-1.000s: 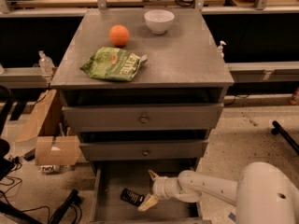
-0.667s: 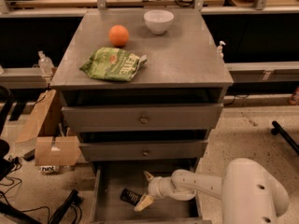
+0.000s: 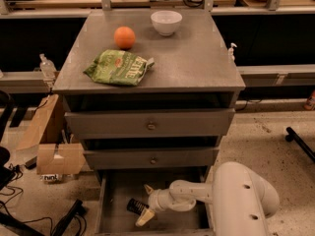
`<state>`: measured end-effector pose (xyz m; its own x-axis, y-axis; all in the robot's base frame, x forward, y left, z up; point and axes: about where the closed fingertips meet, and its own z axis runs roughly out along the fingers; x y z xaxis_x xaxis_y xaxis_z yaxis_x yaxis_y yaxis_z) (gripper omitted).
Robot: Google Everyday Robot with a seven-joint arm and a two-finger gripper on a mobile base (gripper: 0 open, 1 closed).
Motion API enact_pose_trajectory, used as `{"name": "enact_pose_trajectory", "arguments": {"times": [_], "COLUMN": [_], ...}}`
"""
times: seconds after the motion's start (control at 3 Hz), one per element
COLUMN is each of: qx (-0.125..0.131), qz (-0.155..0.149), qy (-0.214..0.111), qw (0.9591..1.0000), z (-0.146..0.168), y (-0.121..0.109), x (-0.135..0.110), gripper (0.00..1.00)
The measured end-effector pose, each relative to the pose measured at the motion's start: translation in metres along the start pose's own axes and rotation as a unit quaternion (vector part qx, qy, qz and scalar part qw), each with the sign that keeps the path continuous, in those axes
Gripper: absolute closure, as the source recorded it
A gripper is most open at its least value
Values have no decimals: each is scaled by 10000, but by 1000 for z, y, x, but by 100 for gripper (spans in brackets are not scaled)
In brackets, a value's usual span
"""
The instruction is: Pick rxbar chocolate from bottom drawer and place on counter
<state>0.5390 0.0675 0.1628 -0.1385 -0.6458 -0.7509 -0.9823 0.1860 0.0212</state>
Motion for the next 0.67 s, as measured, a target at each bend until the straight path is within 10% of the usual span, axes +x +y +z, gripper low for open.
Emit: {"name": "enact_pose_trajectory", "arguments": {"times": [0.67], "qx": [-145], "qz": [-79], "qy": [260], "qw": [9995], "z": [45], "y": [6], "x": [14], "gripper": [0]}}
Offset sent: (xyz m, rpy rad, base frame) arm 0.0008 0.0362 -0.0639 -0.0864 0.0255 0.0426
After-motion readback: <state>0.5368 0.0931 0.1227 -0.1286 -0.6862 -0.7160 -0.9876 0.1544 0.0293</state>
